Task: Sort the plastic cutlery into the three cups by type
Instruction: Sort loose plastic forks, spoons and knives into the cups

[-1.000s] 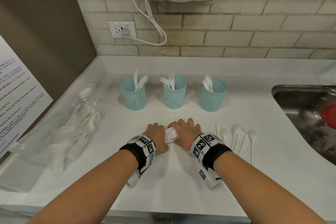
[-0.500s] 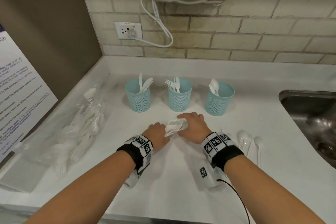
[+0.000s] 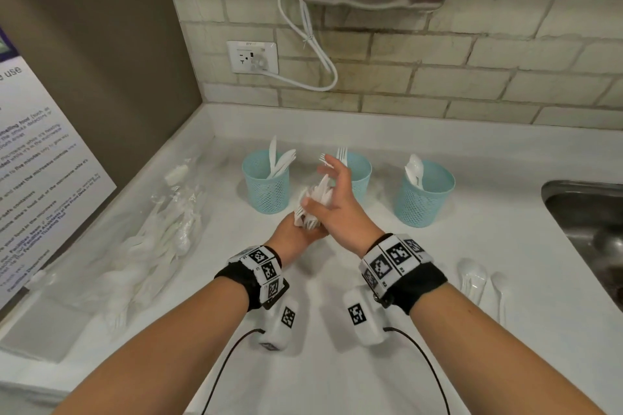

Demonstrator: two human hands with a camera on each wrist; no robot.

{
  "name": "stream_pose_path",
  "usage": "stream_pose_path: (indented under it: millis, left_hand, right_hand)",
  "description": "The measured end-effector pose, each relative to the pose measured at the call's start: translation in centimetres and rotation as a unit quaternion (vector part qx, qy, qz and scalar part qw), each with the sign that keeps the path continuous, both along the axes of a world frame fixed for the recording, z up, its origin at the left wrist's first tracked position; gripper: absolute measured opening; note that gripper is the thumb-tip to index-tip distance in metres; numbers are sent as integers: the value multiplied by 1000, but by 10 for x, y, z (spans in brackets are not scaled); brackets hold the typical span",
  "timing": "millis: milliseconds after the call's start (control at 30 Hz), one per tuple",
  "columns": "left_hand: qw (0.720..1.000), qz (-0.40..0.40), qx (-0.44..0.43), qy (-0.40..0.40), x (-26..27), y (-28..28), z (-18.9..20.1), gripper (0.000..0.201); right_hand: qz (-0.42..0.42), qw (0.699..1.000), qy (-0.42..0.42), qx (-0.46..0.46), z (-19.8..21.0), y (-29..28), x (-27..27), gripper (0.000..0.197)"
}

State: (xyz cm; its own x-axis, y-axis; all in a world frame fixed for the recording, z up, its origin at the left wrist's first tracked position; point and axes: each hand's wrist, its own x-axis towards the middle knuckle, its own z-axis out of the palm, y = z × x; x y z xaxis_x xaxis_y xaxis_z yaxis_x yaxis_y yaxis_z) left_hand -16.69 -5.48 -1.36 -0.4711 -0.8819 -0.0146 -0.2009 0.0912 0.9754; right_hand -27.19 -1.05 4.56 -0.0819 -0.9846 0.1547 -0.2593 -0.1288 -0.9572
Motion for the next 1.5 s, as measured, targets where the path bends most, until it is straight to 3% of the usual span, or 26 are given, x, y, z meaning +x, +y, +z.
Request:
stream_pose_path:
  millis: [67, 133, 267, 367, 567, 700, 833, 933, 1100, 1200, 1367, 1500]
  left_hand:
    - [999, -2, -29, -30, 0, -2, -4, 46]
    - [999, -3, -27, -20, 1, 0, -8, 41]
    - [999, 14, 33, 17, 0, 0, -7, 21]
    - [997, 29, 54, 41, 2, -3, -1, 7]
    - [997, 30, 55, 52, 7, -7, 13, 19]
    - [995, 41, 48, 82, 11, -10, 21, 11]
    - [991, 46, 56, 108, 14, -11, 29, 28]
    - [993, 46, 44, 103, 18, -11, 34, 30]
    - [993, 48, 25, 103, 26, -13, 36, 36]
    - [990, 91, 30, 108, 34, -17, 36, 35]
    - [977, 181, 16, 112, 54, -35, 37, 23]
    - [973, 207, -6, 102, 69, -43, 35, 22]
  right_hand:
    - [43, 997, -23, 58, -8, -1, 1, 84]
    - [67, 992, -40, 97, -17, -2, 1, 80]
    - [50, 988, -99, 112, -10, -6, -6, 38]
    - [-2, 992, -105, 66, -2, -15, -11, 5]
    - [-89, 992, -87, 6, 4, -37, -22, 4]
    - [-95, 988, -120, 19, 10, -43, -27, 14]
    - [-93, 986, -138, 22, 17, -44, -24, 5]
    - [-50, 983, -170, 36, 17, -41, -15, 2]
    - [-3, 995, -80, 66, 5, -42, 3, 11]
    - [-8, 997, -38, 63, 17, -50, 9, 11]
    - [-101, 993, 20, -50, 63, -75, 6, 10]
    - [-169, 981, 39, -89, 68, -105, 13, 14]
